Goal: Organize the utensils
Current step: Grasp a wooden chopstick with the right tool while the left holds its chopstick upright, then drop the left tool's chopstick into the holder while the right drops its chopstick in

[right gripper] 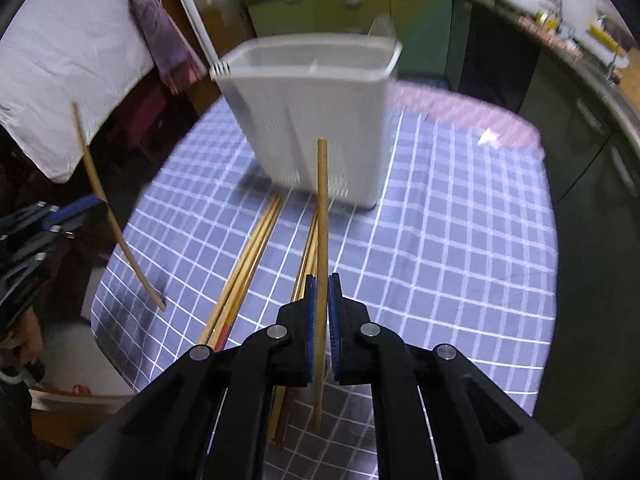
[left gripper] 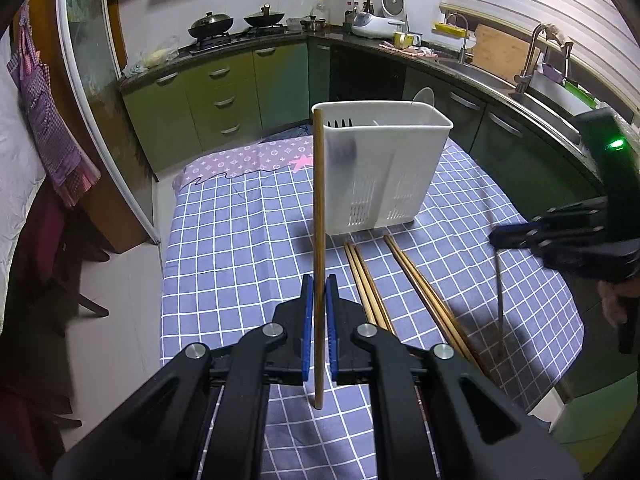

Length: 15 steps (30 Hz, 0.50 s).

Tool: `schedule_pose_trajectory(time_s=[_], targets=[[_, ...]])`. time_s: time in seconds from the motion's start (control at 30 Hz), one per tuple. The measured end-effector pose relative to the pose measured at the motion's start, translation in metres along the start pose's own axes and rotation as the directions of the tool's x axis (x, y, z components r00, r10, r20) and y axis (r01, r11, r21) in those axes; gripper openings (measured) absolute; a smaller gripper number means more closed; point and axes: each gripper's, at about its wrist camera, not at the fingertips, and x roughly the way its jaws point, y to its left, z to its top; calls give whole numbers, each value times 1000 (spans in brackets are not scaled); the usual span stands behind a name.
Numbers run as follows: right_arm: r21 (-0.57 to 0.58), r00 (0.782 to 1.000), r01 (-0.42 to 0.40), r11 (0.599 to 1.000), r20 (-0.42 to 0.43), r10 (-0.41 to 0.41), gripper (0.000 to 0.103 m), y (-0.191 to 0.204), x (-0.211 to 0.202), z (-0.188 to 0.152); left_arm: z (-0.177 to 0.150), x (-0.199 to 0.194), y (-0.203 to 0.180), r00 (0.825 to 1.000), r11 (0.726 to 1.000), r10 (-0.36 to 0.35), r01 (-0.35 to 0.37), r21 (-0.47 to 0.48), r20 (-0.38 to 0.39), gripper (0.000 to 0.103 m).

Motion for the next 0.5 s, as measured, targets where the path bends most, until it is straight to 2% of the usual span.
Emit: schedule_pose_trajectory(time_s=[0.23,0.5], targets=[[24,993,-6,1000,118,3,7,-26,-49,-16,-1,-10,-1,999,1000,1,-1,5,32,6],[13,981,3,1000,195,-6,7,-23,-69,-41,-2,-12,-5,999,1000,2,-3,24,38,6]])
